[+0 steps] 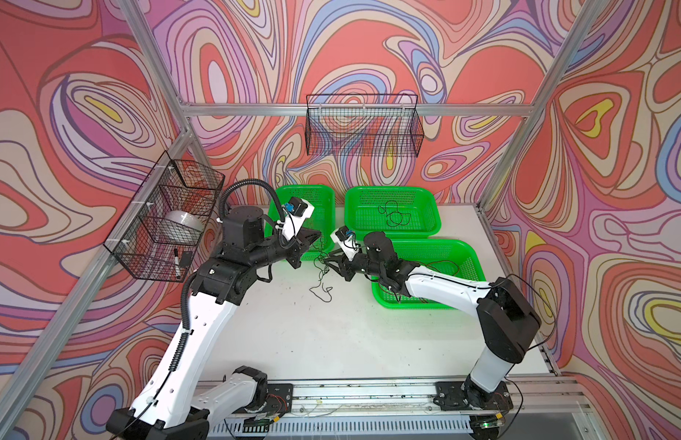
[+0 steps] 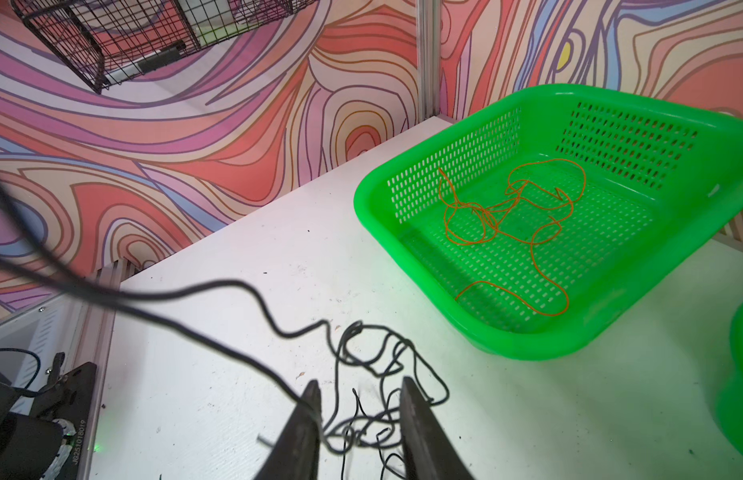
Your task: Untangle the cables
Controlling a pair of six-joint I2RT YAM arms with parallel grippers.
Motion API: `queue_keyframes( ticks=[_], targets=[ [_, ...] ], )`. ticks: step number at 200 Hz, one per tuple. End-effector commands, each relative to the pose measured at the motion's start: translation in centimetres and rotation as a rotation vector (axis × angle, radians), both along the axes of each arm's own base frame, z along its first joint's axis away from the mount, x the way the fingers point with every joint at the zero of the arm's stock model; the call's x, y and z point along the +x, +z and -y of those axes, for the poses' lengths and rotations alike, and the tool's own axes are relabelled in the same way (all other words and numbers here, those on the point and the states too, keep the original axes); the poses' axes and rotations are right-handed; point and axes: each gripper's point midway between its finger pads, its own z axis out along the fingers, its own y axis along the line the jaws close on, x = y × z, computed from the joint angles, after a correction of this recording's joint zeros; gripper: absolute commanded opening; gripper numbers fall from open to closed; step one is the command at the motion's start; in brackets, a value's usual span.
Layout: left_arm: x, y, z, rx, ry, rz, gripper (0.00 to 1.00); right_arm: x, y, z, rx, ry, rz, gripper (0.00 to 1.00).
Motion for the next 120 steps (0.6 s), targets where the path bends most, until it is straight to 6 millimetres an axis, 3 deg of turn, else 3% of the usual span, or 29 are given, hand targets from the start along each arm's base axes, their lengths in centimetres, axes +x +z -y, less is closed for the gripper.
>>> queue_keyframes(
  ticks=[1,42,85,93,106,120],
  targets=[
    [-0.5,1.1,-0.1,-0.01,0.006,0.021,0.0,-0.1,0.3,-0.1,0.009,0.006,0.014,0.3],
    [0.2,1.0,-1.2,-0.004,0.095,0.038,0.0,0.2,0.6,0.7,-0.005,-0.04,0.013,0.0],
    [2.4,-2.0,-5.1,0.018,0.376,-0.017,0.0,0.4,3.5,2.5,-0.057,-0.098,0.1,0.0],
    [2.5,-2.8,-5.5,0.015,0.409,-0.035,0.13,0.2,4.1,2.6,-0.065,-0.089,0.114,0.0],
    [2.5,-4.0,-6.0,0.002,0.445,-0.052,0.44,0.1,4.7,2.7,-0.092,-0.077,0.122,0.0],
    [2.3,-5.1,-6.2,-0.015,0.454,-0.045,0.66,0.2,4.8,2.8,-0.126,-0.056,0.103,0.0]
  ],
)
